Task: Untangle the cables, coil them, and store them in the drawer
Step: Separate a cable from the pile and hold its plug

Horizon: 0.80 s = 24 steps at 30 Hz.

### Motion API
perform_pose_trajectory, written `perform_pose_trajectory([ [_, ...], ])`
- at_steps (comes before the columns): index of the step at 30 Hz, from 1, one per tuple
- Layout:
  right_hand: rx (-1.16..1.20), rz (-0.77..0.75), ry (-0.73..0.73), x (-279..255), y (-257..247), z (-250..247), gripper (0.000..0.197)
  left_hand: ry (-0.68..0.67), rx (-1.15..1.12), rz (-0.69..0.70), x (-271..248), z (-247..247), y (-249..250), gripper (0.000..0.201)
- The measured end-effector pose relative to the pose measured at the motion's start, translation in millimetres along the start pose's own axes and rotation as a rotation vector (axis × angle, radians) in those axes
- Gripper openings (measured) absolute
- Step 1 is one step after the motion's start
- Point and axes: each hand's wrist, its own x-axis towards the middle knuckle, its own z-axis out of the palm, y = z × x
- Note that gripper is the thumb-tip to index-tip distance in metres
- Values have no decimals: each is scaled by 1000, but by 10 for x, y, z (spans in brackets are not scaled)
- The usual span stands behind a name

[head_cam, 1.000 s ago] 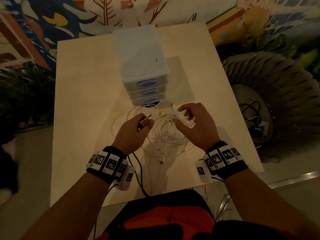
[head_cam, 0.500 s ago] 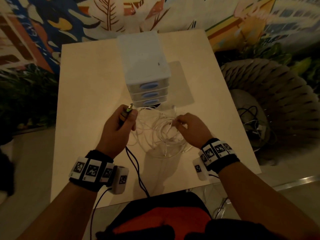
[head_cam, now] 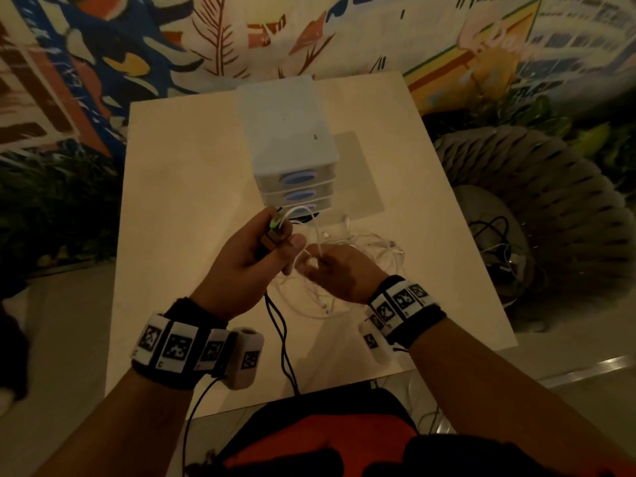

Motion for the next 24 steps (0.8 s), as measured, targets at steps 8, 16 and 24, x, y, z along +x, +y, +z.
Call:
perform_pose_trajectory([
  [8, 279, 82, 328, -22, -5, -456, 44, 192, 237, -69, -8, -191, -177, 24],
  [16, 503, -113, 377, -72, -534, -775, 43, -44, 297, -150, 161, 39, -378, 28],
  [24, 654, -198, 595, -164, -540, -1144, 42, -185, 521, -229, 207, 105, -628, 27],
])
